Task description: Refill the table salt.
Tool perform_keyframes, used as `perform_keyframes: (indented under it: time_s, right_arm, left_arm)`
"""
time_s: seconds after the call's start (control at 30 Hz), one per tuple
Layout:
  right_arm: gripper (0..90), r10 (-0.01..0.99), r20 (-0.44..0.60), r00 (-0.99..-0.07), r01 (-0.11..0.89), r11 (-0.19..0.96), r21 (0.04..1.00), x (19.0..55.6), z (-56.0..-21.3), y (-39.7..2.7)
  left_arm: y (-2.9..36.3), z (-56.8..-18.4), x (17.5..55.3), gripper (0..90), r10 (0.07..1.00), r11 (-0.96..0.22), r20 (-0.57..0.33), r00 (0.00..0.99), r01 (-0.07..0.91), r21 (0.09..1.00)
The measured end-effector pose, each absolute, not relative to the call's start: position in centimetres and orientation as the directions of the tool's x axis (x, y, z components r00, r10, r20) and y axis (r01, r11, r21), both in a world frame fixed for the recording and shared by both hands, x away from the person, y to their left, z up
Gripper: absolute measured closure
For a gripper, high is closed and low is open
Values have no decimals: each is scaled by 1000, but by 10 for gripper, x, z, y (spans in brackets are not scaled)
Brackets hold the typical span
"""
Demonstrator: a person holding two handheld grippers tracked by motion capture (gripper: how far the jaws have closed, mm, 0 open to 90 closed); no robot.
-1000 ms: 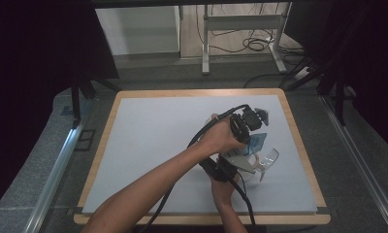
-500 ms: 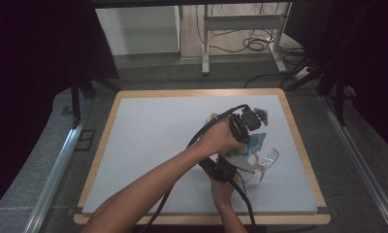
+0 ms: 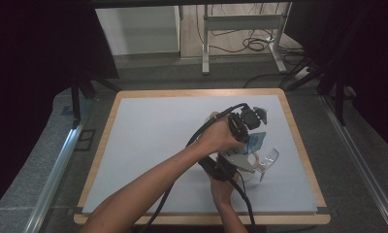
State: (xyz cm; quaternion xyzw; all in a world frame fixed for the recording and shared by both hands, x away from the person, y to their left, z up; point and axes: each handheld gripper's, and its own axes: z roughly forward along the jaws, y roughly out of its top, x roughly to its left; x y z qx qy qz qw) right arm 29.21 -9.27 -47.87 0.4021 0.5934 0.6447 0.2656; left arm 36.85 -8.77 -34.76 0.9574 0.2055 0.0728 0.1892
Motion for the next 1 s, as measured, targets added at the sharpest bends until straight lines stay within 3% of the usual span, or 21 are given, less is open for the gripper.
perform_keyframes:
  time_s: [1.0]
  right_arm:
    - [476, 816, 215, -537, 137, -167, 976, 291, -477, -93]
  left_arm:
    - [-88, -349, 369, 900, 418, -847, 60, 906, 365, 387]
